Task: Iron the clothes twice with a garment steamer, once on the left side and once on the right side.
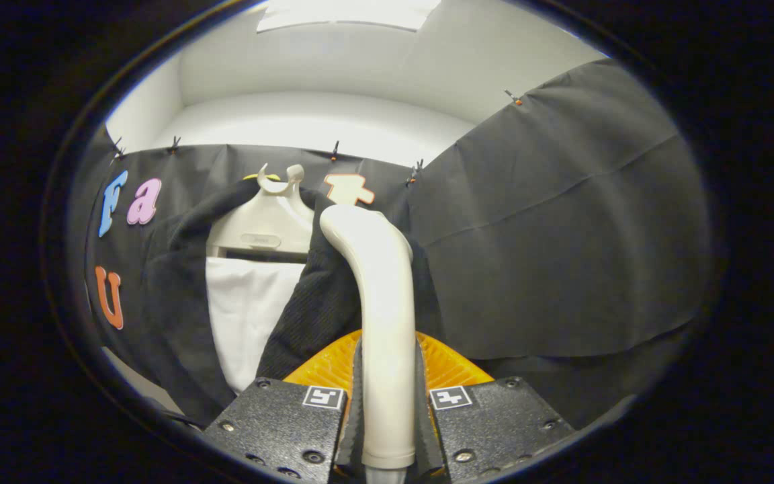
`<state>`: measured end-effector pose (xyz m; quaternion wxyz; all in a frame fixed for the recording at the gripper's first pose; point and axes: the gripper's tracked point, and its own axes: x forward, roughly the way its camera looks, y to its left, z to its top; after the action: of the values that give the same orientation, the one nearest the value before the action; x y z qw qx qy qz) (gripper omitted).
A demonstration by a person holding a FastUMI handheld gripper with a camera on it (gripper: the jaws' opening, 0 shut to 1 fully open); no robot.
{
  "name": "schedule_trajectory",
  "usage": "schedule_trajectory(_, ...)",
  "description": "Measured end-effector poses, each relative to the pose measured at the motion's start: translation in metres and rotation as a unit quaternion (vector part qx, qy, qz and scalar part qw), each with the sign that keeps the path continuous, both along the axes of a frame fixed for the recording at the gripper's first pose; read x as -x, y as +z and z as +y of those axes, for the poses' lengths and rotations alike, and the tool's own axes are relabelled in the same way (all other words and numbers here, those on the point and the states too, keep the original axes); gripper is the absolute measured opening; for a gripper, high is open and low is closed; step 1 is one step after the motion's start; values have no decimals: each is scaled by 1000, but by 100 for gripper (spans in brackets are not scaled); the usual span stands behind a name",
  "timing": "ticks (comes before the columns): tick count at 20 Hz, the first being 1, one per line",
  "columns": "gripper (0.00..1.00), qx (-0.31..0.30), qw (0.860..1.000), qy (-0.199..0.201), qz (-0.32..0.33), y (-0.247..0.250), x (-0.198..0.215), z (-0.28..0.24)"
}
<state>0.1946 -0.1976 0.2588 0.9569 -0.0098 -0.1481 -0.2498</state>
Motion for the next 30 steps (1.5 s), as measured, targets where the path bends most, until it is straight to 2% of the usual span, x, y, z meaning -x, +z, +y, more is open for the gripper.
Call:
schedule_trajectory(13,33,4,995,-51,81,-89,25,22)
schedule_trajectory(26,34,-31,984,-58,164,-184,27,24)
schedule_trajectory(30,33,-42,980,-53,185,-224,46,31)
